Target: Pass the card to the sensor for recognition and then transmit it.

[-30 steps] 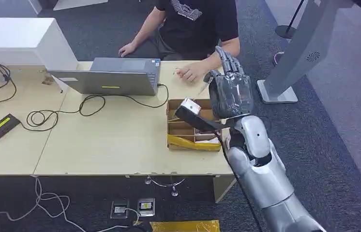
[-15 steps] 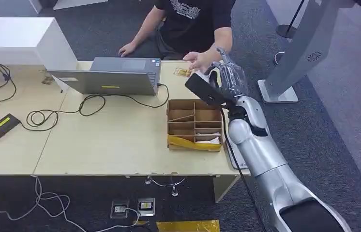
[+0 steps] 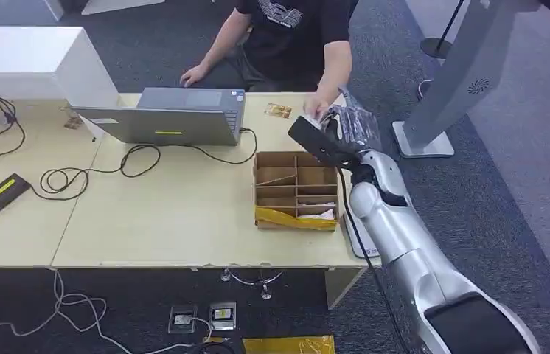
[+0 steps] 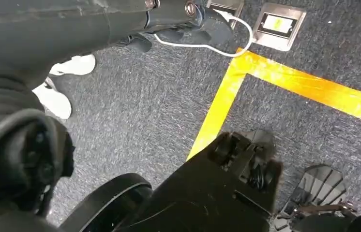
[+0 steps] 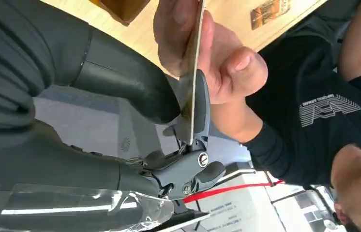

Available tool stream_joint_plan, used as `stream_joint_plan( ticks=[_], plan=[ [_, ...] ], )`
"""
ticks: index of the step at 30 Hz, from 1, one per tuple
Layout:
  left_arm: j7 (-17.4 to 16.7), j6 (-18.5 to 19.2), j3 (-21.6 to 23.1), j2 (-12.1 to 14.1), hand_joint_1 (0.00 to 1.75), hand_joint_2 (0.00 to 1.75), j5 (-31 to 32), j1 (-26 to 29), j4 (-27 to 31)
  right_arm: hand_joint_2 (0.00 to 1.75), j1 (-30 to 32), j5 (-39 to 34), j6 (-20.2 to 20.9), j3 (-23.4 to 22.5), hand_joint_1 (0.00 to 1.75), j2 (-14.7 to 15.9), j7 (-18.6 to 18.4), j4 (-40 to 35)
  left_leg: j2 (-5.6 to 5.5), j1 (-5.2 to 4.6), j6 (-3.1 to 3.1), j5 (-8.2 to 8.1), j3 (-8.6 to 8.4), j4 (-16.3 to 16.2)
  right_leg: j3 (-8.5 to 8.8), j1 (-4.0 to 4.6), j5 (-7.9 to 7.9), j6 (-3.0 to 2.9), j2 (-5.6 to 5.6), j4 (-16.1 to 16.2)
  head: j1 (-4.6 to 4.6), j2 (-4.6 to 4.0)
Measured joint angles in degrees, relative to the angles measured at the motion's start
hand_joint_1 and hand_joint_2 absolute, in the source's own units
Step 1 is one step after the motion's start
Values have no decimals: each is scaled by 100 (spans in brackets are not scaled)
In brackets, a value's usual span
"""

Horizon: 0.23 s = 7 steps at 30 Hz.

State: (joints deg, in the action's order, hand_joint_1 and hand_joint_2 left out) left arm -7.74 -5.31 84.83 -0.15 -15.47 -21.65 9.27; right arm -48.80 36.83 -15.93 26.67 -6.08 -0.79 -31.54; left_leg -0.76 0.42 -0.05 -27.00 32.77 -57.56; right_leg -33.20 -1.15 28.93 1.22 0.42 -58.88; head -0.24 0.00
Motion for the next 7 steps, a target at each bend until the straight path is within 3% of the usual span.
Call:
stream_joint_plan(
  ticks=[1, 7],
  plan=[
    [0, 0, 0, 0, 0, 0, 0, -3, 0, 175, 0, 13, -15, 2, 0, 0, -4, 32, 0, 0, 0, 0, 0, 0, 0, 0, 0, 0, 0, 0, 4, 0],
    [0, -2, 0, -4, 0, 0, 0, -5, 0, 175, 3, 159, -304, 2, 0, 2, -28, 164, 0, 0, 0, -1, 1, 0, -1, 0, 0, 0, 1, 0, 2, 0]
  ],
)
